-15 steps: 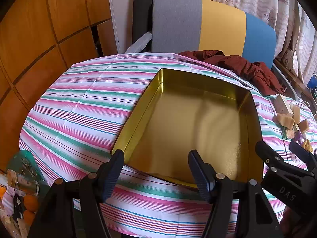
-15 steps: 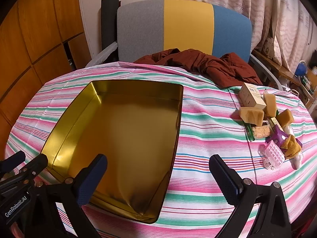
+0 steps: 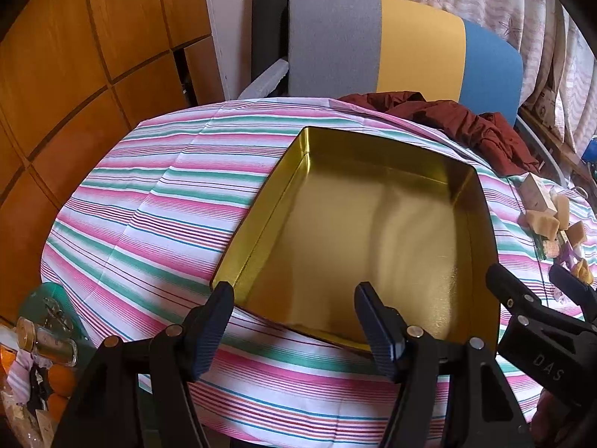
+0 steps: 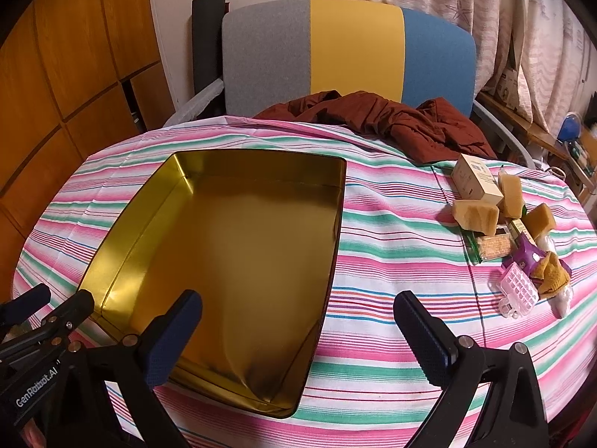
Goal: Organize objects
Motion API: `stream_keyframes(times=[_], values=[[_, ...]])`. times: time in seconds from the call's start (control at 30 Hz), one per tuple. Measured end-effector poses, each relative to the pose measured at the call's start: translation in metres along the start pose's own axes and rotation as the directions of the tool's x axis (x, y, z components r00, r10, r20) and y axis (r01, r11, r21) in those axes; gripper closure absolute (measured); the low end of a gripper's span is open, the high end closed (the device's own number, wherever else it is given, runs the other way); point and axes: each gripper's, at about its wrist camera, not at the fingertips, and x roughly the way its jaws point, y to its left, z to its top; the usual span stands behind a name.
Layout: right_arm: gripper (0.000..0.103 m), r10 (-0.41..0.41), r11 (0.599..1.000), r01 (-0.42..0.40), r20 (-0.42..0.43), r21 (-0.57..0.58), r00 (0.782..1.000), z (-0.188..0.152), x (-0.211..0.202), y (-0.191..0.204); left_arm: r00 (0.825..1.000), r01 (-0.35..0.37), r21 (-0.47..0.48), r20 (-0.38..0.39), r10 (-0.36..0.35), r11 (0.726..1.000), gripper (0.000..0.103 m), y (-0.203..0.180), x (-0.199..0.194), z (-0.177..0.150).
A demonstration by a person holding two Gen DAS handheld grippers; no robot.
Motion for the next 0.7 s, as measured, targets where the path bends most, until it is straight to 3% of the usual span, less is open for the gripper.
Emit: stream_keyframes(times=[0.4, 0.7], values=[[0.000, 0.008, 1.000, -0.008, 0.009, 0.020, 1.000, -0.002, -0.003, -0.010, 1.000, 0.008, 0.018, -0.010, -0.008, 1.000, 0.035, -0.010, -0.001, 0.000], [0.000, -0.045, 0.997, 0.039, 0.108, 0.060, 0.993, 0.005, -0.022, -0.058, 0.984, 0.178, 0.044, -0.038, -0.177, 0.983, 0.035, -0.039, 0.003, -0.009]])
